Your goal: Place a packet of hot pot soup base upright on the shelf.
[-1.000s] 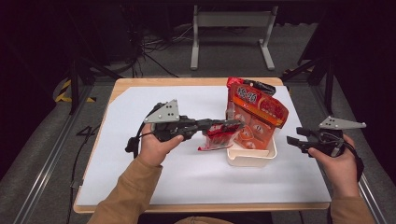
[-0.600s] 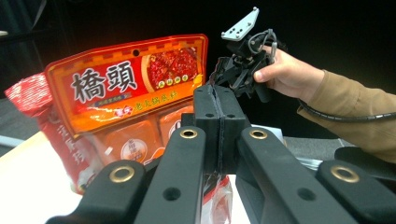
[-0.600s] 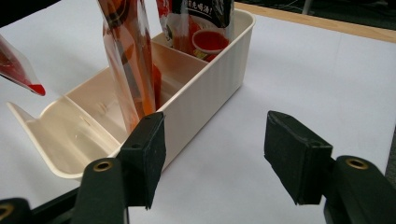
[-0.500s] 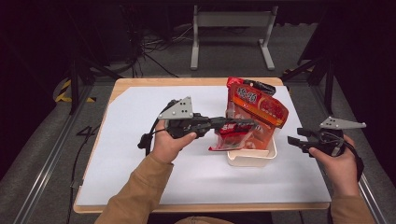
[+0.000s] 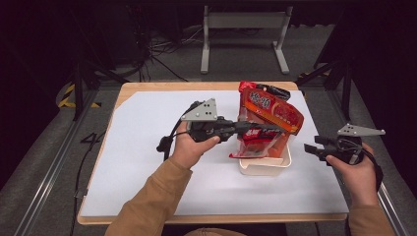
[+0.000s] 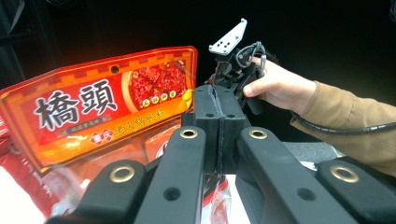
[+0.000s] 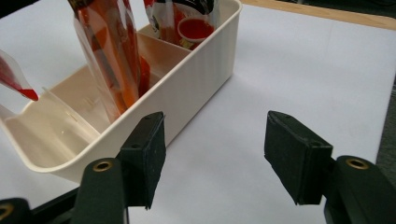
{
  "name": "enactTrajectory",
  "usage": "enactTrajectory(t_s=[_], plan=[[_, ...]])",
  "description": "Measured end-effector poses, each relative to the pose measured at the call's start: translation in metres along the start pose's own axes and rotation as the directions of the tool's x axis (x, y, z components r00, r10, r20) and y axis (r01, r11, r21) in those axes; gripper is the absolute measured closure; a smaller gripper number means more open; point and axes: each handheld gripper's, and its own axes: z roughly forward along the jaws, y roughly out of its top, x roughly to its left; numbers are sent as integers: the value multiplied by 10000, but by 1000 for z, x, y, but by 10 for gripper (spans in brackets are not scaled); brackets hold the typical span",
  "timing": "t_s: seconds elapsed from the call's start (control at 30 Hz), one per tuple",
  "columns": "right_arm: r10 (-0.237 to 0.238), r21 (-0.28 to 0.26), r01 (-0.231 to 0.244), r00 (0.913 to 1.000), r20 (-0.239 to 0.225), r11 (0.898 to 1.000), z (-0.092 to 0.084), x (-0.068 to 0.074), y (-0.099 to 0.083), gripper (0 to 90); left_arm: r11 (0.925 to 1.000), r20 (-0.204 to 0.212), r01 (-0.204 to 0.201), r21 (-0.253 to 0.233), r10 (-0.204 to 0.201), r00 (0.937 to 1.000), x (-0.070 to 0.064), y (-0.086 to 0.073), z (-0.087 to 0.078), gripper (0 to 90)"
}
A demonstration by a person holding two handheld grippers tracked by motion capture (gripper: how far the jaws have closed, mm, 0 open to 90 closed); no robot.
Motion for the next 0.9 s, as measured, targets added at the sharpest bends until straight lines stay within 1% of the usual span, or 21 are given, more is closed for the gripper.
enactTrajectory(t_s=[0.1,0.13,0.2,0.4,0.47,0.53,0.67,0.77,0.9], plan=[[45,-14,-45,10000,-19,10000,0,-1,-1,388,10000,103,-33,37,32,9999,0,-1,8,900],[45,-14,-45,10000,-19,10000,0,-1,-1,388,10000,103,-33,37,32,9999,0,-1,8,900],[106,-24,-106,9999,4,9999,-1,-3,-1,388,10000,175,-49,54,48,9998,1,-2,15,900],[130,-56,-130,9999,-4,9999,-2,-4,-2,388,10000,264,-55,51,53,9996,1,-4,24,900],[136,-60,-136,9999,-19,9999,-2,-5,-2,388,10000,282,-32,-2,32,9996,1,-5,27,900],[170,-33,-170,9998,-40,9999,-2,-5,-3,387,9999,330,123,68,-126,9994,1,-6,30,900],[178,-47,-178,9998,-53,9998,-2,-5,-2,386,9997,416,214,85,-217,9989,2,-8,37,900],[141,-88,-141,9999,-55,9999,-2,-6,-3,386,9996,507,263,52,-265,9984,3,-9,42,900],[207,-76,-207,9998,-42,9998,-2,-6,-3,385,9996,567,276,54,-279,9980,3,-11,45,900]])
